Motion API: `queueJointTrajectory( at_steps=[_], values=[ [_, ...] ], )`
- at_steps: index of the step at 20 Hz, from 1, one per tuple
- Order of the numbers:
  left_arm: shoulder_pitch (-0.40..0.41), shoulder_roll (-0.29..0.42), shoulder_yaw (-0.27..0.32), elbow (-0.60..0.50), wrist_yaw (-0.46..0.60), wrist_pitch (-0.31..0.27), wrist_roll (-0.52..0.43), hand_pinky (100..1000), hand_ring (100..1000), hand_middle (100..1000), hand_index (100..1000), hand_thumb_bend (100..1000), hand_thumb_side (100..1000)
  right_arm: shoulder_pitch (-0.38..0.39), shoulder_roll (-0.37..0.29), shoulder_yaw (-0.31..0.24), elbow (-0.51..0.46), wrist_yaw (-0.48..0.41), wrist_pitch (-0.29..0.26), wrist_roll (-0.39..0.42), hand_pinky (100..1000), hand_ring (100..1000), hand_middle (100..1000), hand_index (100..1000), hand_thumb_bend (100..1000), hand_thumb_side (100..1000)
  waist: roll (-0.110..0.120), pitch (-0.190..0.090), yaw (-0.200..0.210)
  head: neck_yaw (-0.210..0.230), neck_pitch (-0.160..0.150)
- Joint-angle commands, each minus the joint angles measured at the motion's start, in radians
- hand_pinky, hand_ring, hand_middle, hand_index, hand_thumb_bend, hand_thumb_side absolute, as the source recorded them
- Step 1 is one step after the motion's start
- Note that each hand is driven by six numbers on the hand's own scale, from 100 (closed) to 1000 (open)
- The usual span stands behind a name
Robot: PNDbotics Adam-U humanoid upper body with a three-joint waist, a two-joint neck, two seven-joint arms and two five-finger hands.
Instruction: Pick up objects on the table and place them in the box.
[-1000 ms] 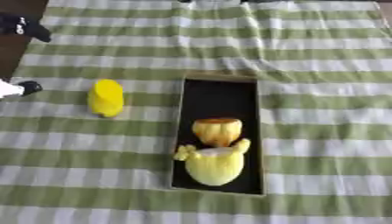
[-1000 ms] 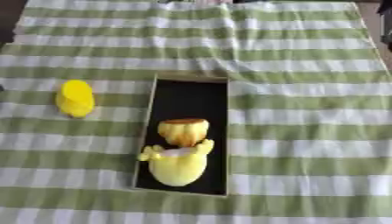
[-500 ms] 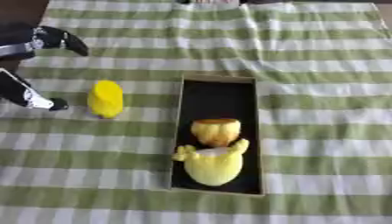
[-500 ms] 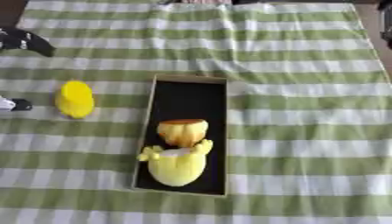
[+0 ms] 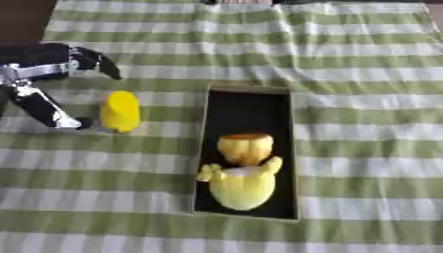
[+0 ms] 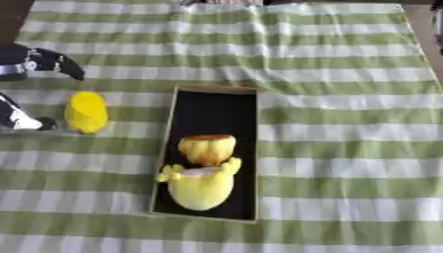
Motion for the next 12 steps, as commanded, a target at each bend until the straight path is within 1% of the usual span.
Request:
queueJointTrajectory(
  at_steps=[1, 4, 7, 11, 12],
  values=[
    [-0.037, -0.024, -0.001, 0.027, -0.017, -0.023, -0.046, 904, 917, 863, 891, 483, 110, -0.009, -0.018, -0.012, -0.015, -0.015, 0.009, 0.001, 909, 767, 728, 825, 100, 265, 0.002, -0.025, -0.003, 0.006, -0.006],
    [-0.057, -0.060, -0.004, 0.069, -0.052, -0.026, -0.052, 907, 922, 866, 894, 485, 133, -0.012, -0.015, -0.012, -0.015, -0.023, 0.013, 0.002, 909, 764, 725, 823, 100, 286, 0.004, -0.024, -0.004, 0.011, -0.005],
    [-0.071, -0.090, 0.002, 0.108, -0.090, -0.030, -0.045, 911, 928, 870, 895, 499, 127, -0.018, -0.014, -0.009, -0.015, -0.031, 0.016, 0.005, 909, 762, 723, 823, 100, 306, 0.006, -0.024, -0.006, 0.016, -0.005],
    [-0.078, -0.122, 0.014, 0.146, -0.123, -0.036, -0.038, 890, 910, 831, 876, 419, 138, -0.025, -0.013, -0.007, -0.015, -0.041, 0.015, 0.006, 906, 757, 720, 817, 100, 307, 0.005, -0.023, -0.009, 0.019, -0.005],
    [-0.078, -0.123, 0.014, 0.147, -0.128, -0.037, -0.042, 879, 897, 792, 867, 388, 132, -0.026, -0.012, -0.007, -0.015, -0.043, 0.013, 0.004, 906, 756, 719, 817, 100, 308, 0.006, -0.023, -0.009, 0.019, -0.004]
  ],
)
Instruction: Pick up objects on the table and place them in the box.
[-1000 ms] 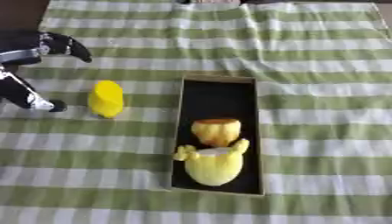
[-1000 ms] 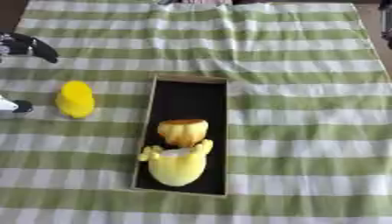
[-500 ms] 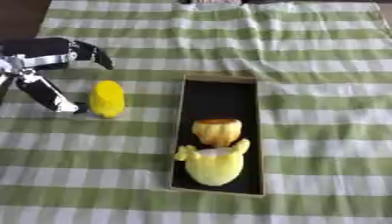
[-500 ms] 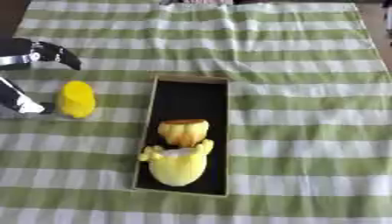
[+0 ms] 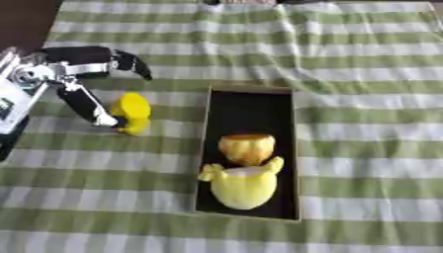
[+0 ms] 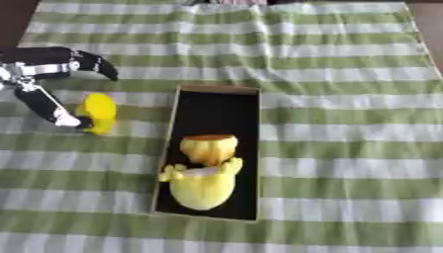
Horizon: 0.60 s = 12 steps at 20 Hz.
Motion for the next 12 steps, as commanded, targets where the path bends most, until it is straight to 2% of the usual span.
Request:
queueJointTrajectory(
  at_steps=[1, 5, 7, 10, 12],
  values=[
    [-0.020, 0.004, 0.013, 0.004, -0.022, -0.041, -0.042, 871, 887, 765, 863, 373, 132, -0.011, -0.019, -0.009, -0.015, -0.014, -0.002, -0.004, 905, 755, 718, 816, 100, 313, -0.001, -0.023, -0.002, 0.004, -0.004],
    [-0.018, 0.006, 0.016, -0.001, -0.032, -0.030, -0.047, 808, 778, 600, 781, 277, 100, -0.012, -0.018, -0.006, -0.015, -0.020, -0.001, -0.002, 905, 753, 716, 814, 100, 340, -0.001, -0.023, 0.000, 0.004, -0.003],
    [-0.018, 0.008, 0.018, -0.013, -0.033, -0.020, -0.038, 797, 753, 576, 760, 249, 100, -0.011, -0.017, -0.005, -0.015, -0.023, 0.000, -0.001, 905, 752, 715, 814, 100, 354, -0.001, -0.024, 0.000, 0.004, -0.003],
    [-0.018, 0.012, 0.027, -0.050, -0.027, -0.008, -0.013, 762, 674, 518, 704, 100, 100, -0.008, -0.016, -0.003, -0.015, -0.024, 0.002, 0.001, 904, 752, 714, 813, 100, 362, -0.001, -0.026, 0.002, 0.003, -0.002],
    [-0.018, 0.016, 0.034, -0.077, -0.016, 0.003, 0.002, 749, 649, 502, 687, 100, 100, -0.007, -0.015, -0.004, -0.015, -0.025, 0.003, 0.001, 904, 751, 714, 813, 100, 361, -0.001, -0.027, 0.004, 0.003, -0.002]
  ],
)
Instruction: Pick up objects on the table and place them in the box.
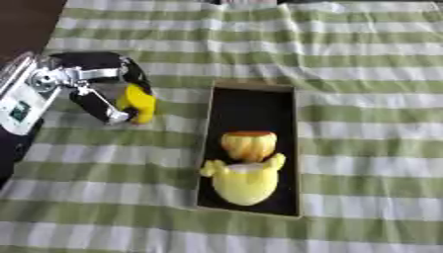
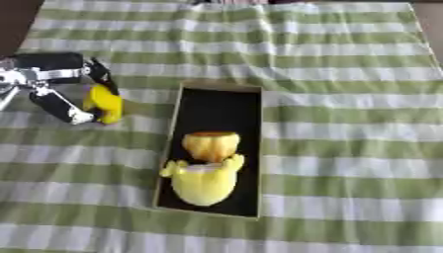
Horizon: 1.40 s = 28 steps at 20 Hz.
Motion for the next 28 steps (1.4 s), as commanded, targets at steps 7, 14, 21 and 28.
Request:
queueJointTrajectory(
  at_steps=[7, 14, 21, 28],
  values=[
    [-0.049, 0.018, 0.042, -0.175, -0.002, 0.001, 0.093, 733, 618, 477, 669, 157, 100, -0.001, -0.026, -0.019, -0.015, -0.016, -0.005, -0.011, 903, 752, 715, 813, 100, 296, -0.009, -0.035, 0.007, 0.003, -0.001],
    [-0.101, -0.126, 0.010, -0.158, -0.012, 0.006, 0.131, 707, 588, 462, 658, 100, 100, 0.007, -0.043, -0.029, -0.015, -0.023, -0.003, -0.023, 900, 752, 715, 812, 100, 215, -0.024, -0.045, 0.002, 0.020, 0.000],
    [-0.114, -0.273, -0.007, -0.080, -0.100, 0.000, 0.159, 704, 588, 465, 661, 108, 100, 0.022, -0.077, -0.036, -0.015, -0.015, 0.021, -0.040, 897, 751, 713, 810, 100, 184, -0.033, -0.048, -0.012, 0.044, -0.001],
    [-0.102, -0.327, -0.037, -0.013, -0.303, -0.023, 0.217, 809, 747, 611, 811, 334, 100, 0.013, -0.076, -0.035, -0.015, -0.023, 0.044, -0.041, 896, 750, 712, 810, 100, 221, -0.030, -0.048, -0.016, 0.048, -0.001]
  ],
)
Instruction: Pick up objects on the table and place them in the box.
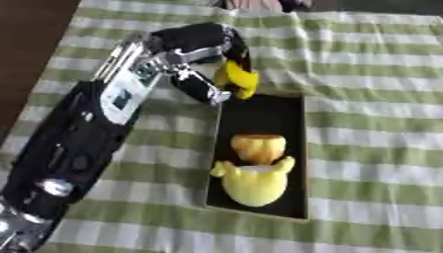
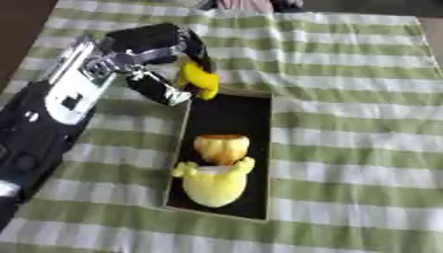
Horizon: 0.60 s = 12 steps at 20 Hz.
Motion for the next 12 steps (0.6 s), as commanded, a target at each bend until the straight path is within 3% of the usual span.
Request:
queueJointTrajectory(
  at_steps=[1, 2, 3, 5, 7, 9, 12],
  values=[
    [-0.013, -0.004, -0.013, 0.020, -0.090, -0.016, 0.002, 836, 785, 657, 839, 347, 100, -0.014, -0.040, -0.016, -0.015, -0.012, 0.004, -0.002, 896, 750, 712, 810, 100, 218, 0.000, -0.026, -0.004, 0.003, -0.002],
    [-0.010, -0.005, -0.015, 0.028, -0.111, -0.026, -0.011, 901, 862, 758, 887, 375, 100, -0.016, -0.039, -0.016, -0.015, -0.014, 0.003, -0.002, 895, 750, 712, 810, 100, 209, 0.000, -0.027, -0.004, 0.003, -0.002],
    [-0.008, -0.006, -0.016, 0.032, -0.129, -0.039, -0.023, 946, 903, 801, 910, 408, 100, -0.016, -0.039, -0.016, -0.015, -0.015, 0.002, -0.002, 895, 750, 712, 810, 100, 203, 0.001, -0.027, -0.004, 0.003, -0.001],
    [-0.004, -0.007, -0.012, 0.033, -0.149, -0.061, -0.033, 1000, 978, 855, 936, 526, 364, -0.016, -0.038, -0.017, -0.015, -0.016, 0.001, -0.001, 895, 750, 712, 809, 100, 213, 0.001, -0.028, -0.004, 0.002, 0.000],
    [-0.002, -0.007, -0.007, 0.024, -0.151, -0.078, -0.024, 1000, 988, 857, 938, 529, 426, -0.016, -0.037, -0.016, -0.015, -0.017, 0.002, 0.000, 895, 750, 709, 808, 100, 226, 0.002, -0.028, -0.003, 0.002, 0.000],
    [-0.001, -0.005, 0.003, 0.002, -0.134, -0.080, -0.003, 977, 972, 840, 929, 456, 400, -0.015, -0.035, -0.015, -0.015, -0.017, 0.005, 0.002, 895, 750, 707, 807, 100, 242, 0.002, -0.029, -0.001, 0.000, 0.000],
    [-0.001, 0.014, 0.027, -0.062, -0.078, -0.049, 0.045, 944, 939, 812, 909, 304, 260, -0.011, -0.036, -0.016, -0.015, -0.016, 0.011, 0.002, 895, 750, 706, 807, 100, 235, 0.003, -0.031, 0.003, -0.003, 0.002]
  ],
)
